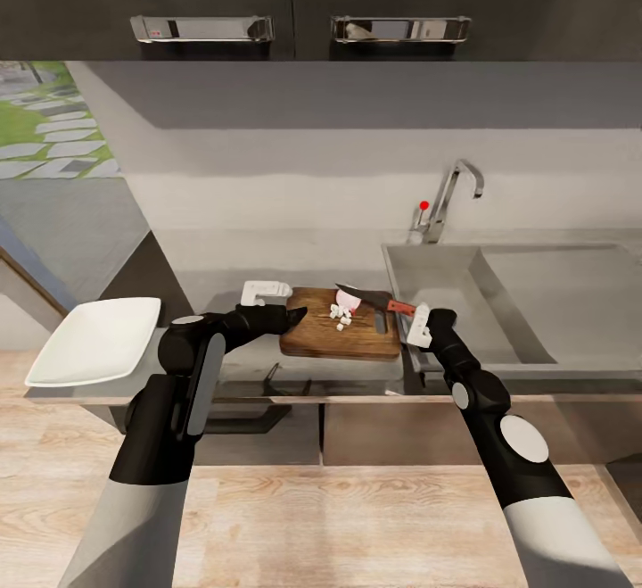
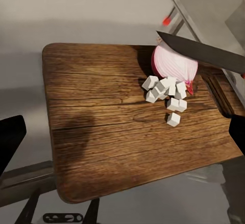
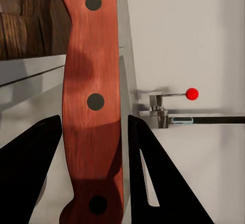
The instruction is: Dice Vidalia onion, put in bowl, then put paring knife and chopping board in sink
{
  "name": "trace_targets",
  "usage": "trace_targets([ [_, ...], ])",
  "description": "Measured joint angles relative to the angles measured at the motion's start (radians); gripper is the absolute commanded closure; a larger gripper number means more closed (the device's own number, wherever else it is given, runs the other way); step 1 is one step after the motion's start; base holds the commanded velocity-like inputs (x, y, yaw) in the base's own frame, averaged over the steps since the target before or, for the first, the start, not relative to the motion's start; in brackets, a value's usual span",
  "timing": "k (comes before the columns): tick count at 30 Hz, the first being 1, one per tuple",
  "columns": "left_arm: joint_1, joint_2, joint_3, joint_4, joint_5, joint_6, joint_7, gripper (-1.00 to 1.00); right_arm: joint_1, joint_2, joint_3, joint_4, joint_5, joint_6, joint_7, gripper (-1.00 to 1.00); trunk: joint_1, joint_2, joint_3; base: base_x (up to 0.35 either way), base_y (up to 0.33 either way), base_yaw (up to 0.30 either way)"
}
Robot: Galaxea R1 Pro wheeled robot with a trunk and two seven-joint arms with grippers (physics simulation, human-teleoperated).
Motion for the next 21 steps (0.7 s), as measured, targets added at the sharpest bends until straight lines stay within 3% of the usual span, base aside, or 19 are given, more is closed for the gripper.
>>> trace_targets([
  [21,0.0,0.0,0.0,0.0,0.0,0.0,0.0,-1.0,0.0,0.0,0.0,0.0,0.0,0.007,0.0,1.0,0.0,0.0,-0.009,0.0,0.0,0.029],
])
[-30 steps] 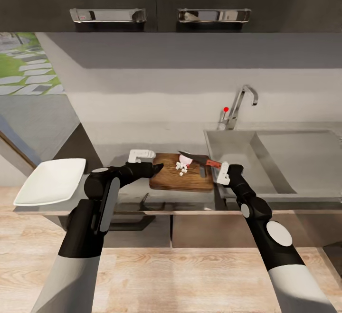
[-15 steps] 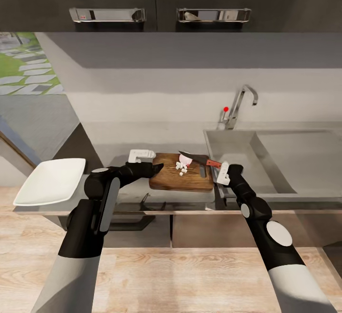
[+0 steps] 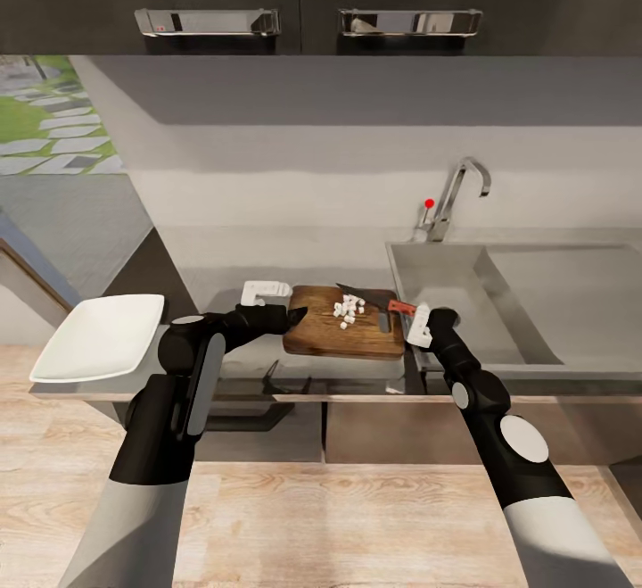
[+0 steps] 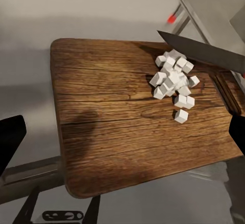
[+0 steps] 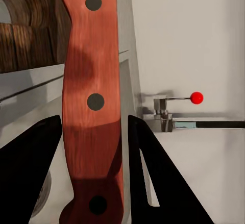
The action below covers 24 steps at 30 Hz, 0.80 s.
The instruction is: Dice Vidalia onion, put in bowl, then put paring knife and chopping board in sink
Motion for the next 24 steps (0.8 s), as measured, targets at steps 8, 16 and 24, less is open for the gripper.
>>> trace_targets([
  [8,0.0,0.0,0.0,0.0,0.0,0.0,0.0,-1.0,0.001,0.0,0.0,0.0,0.0,-0.001,0.0,1.0,0.0,0.0,0.0,0.023,-0.006,0.0],
  [16,0.0,0.0,0.0,0.0,0.0,0.0,0.0,-1.0,0.0,0.0,0.0,0.0,0.0,-0.001,0.0,1.0,0.0,0.0,0.0,0.02,-0.007,0.0],
  [24,0.0,0.0,0.0,0.0,0.0,0.0,0.0,-1.0,0.0,0.0,0.0,0.0,0.0,-0.002,-0.001,1.0,0.0,0.0,0.005,0.001,0.0,0.0],
])
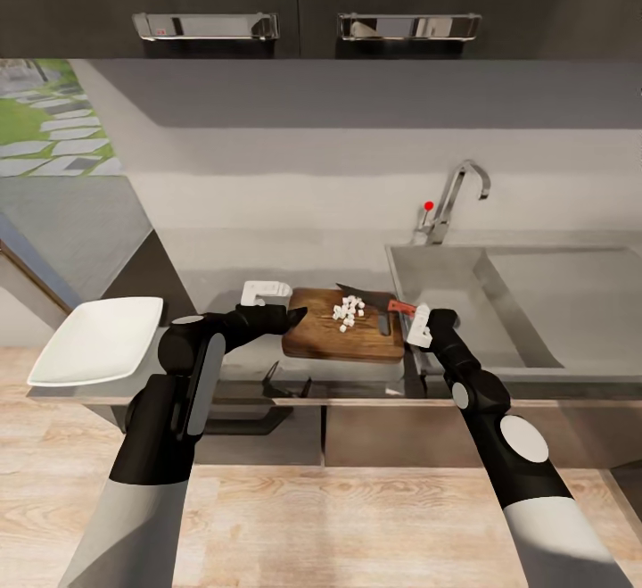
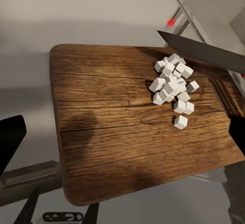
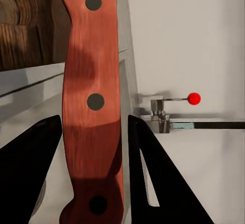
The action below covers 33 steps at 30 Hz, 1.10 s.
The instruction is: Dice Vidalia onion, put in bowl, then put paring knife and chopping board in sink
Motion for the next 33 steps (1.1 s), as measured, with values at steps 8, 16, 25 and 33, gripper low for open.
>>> trace_targets([
  [8,0.0,0.0,0.0,0.0,0.0,0.0,0.0,-1.0,0.0,0.0,0.0,-0.001,0.0,0.0,0.0,1.0,0.0,0.0,0.012,0.0,0.0,0.0],
  [16,0.0,0.0,0.0,0.0,0.0,0.0,0.0,-1.0,0.0,0.0,-0.001,-0.008,-0.001,0.0,0.0,1.0,0.0,0.0,0.025,0.0,0.0,0.0],
  [25,0.0,0.0,0.0,0.0,0.0,0.0,0.0,-1.0,0.001,0.0,-0.029,-0.011,-0.001,0.001,-0.01,1.0,0.0,0.0,0.04,0.0,0.0,0.0],
  [33,0.0,0.0,0.0,-0.001,0.0,0.0,0.0,-1.0,0.0,0.0,-0.036,-0.012,-0.001,0.0,-0.06,1.0,0.0,0.0,0.051,0.0,0.0,0.0],
])
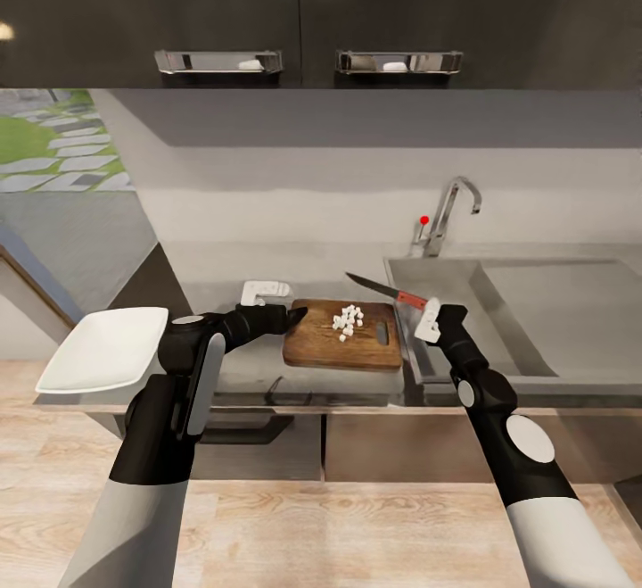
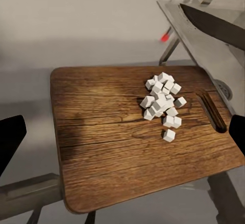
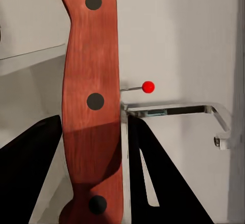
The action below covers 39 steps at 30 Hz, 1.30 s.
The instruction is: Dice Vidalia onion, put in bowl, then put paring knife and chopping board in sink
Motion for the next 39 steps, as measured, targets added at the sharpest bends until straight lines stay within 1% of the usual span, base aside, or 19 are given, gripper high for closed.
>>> trace_targets([
  [3,0.0,0.0,0.001,-0.001,0.0,0.0,0.0,-1.0,0.001,0.0,-0.008,0.0,-0.003,0.001,-0.006,1.0,0.0,0.0,0.001,0.0,0.0,0.0],
  [7,0.0,0.0,0.001,-0.001,0.0,0.0,0.0,-1.0,0.0,0.0,-0.041,0.0,-0.01,-0.001,-0.01,1.0,0.0,0.0,0.001,0.0,0.0,0.0],
  [10,0.0,0.0,0.0,0.0,0.0,0.0,0.001,-1.0,0.0,0.0,-0.059,0.0,-0.037,-0.003,-0.01,1.0,0.0,0.0,0.001,0.0,0.0,0.0],
  [11,0.0,0.0,0.0,0.0,0.0,0.0,0.001,-1.0,0.0,0.0,-0.062,0.0,-0.066,-0.004,-0.009,1.0,0.0,0.0,0.001,0.0,0.0,0.0],
  [12,0.0,0.0,0.0,0.0,0.0,0.0,0.001,-1.0,0.0,0.0,-0.065,-0.001,-0.157,-0.006,0.001,1.0,0.0,0.0,0.001,0.0,0.0,0.0],
  [13,0.0,0.0,0.0,0.0,0.0,0.0,0.001,-1.0,0.0,0.0,-0.066,-0.001,-0.215,-0.007,0.013,1.0,0.0,0.0,0.001,0.0,0.0,0.0],
  [14,0.0,0.0,0.0,0.0,0.0,0.0,0.001,-1.0,0.0,0.0,-0.068,-0.001,-0.244,-0.007,0.022,1.0,0.0,0.0,0.001,0.0,0.0,0.0],
  [16,0.0,0.0,0.0,0.0,0.0,0.0,0.001,-1.0,0.0,-0.001,-0.085,-0.001,-0.334,-0.005,0.06,1.0,0.0,0.0,0.001,0.0,0.0,0.0],
  [17,0.0,0.0,0.0,0.0,0.0,0.0,0.0,-1.0,0.0,-0.002,-0.106,-0.001,-0.396,-0.005,0.098,1.0,0.0,0.0,0.001,0.0,0.0,0.0],
  [19,0.0,0.0,0.0,0.0,0.0,0.0,0.0,-1.0,0.0,-0.003,-0.133,-0.001,-0.464,-0.004,0.144,1.0,0.0,0.0,0.001,0.0,0.0,0.0],
  [20,0.0,0.0,0.0,0.0,0.0,0.0,0.0,-1.0,0.0,-0.003,-0.161,-0.001,-0.529,-0.003,0.192,1.0,0.0,0.0,0.001,0.0,0.0,0.0],
  [21,0.0,0.0,0.0,0.0,0.0,0.0,0.0,-1.0,0.0,-0.003,-0.176,-0.001,-0.564,-0.003,0.218,1.0,0.0,0.0,0.001,0.0,0.0,0.0],
  [23,0.0,0.0,0.0,0.0,0.0,0.0,0.0,-1.0,0.0,-0.005,-0.228,-0.001,-0.692,0.0,0.309,1.0,0.0,0.0,0.001,0.0,0.0,0.0],
  [25,0.0,0.0,0.0,0.0,0.0,0.0,0.0,-1.0,0.0,-0.006,-0.252,-0.001,-0.751,0.0,0.349,1.0,0.0,0.0,0.001,0.0,0.0,0.0],
  [26,0.0,0.0,0.0,0.0,0.0,0.0,0.0,-1.0,0.0,-0.007,-0.272,-0.001,-0.8,0.001,0.387,1.0,0.0,0.0,0.001,0.0,0.0,0.0],
  [28,0.0,0.0,0.0,0.0,0.0,0.0,-0.001,-1.0,0.001,-0.008,-0.294,-0.005,-0.859,0.003,0.45,1.0,0.0,0.0,0.001,0.0,0.0,0.0],
  [31,0.0,0.0,-0.001,-0.002,0.0,0.0,-0.002,-1.0,0.0,-0.009,-0.309,-0.013,-0.902,0.009,0.56,1.0,0.0,0.0,0.001,0.0,0.0,0.0],
  [35,0.0,0.0,0.0,-0.005,0.0,0.001,-0.002,-1.0,0.0,-0.009,-0.329,-0.033,-0.917,0.031,0.645,1.0,0.0,0.0,0.001,0.0,0.0,0.0],
  [39,0.0,0.0,0.002,-0.007,0.0,0.003,-0.001,-1.0,0.001,-0.009,-0.374,-0.052,-0.921,0.061,0.713,1.0,0.0,0.0,0.001,0.0,0.0,0.0],
])
